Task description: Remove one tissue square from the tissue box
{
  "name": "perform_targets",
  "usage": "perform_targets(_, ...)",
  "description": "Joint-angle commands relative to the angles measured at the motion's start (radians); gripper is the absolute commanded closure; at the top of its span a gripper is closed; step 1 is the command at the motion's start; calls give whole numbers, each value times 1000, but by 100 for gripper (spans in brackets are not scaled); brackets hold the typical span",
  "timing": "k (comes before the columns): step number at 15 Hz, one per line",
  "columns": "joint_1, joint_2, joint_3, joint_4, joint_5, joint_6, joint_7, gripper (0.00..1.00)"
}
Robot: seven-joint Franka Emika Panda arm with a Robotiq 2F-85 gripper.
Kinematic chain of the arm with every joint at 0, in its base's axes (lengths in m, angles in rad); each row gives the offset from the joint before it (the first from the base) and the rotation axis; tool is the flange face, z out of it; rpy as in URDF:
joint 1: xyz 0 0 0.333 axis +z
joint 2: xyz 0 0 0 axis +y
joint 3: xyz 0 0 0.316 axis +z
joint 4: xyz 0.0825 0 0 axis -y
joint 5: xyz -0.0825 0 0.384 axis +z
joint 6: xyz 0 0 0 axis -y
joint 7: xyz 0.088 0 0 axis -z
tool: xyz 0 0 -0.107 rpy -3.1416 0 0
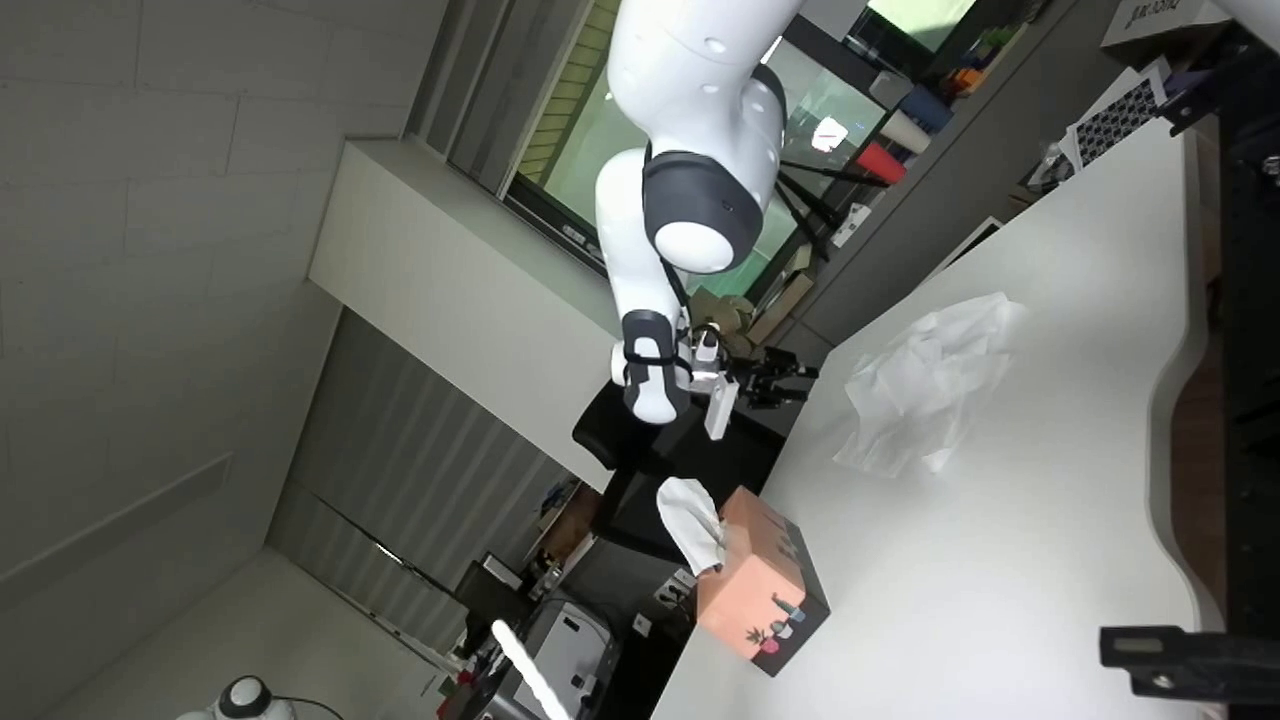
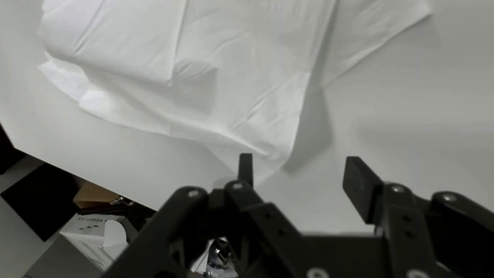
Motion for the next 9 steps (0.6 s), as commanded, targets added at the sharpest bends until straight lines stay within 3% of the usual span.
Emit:
perform_targets(1,22,12,-36,53,-18,104,124,7)
perform_targets(3,27,-6,-24,52,2,153,165,0)
perform_targets(4,-2,42,23,167,13,100,147,0)
perform_targets(5,3,58,7,159,-16,83,112,4)
perform_targets(6,3,57,18,176,-13,79,114,0)
perform_targets(7,22,-1,9,76,-1,125,122,0)
perform_targets(9,18,1,13,90,5,122,122,0)
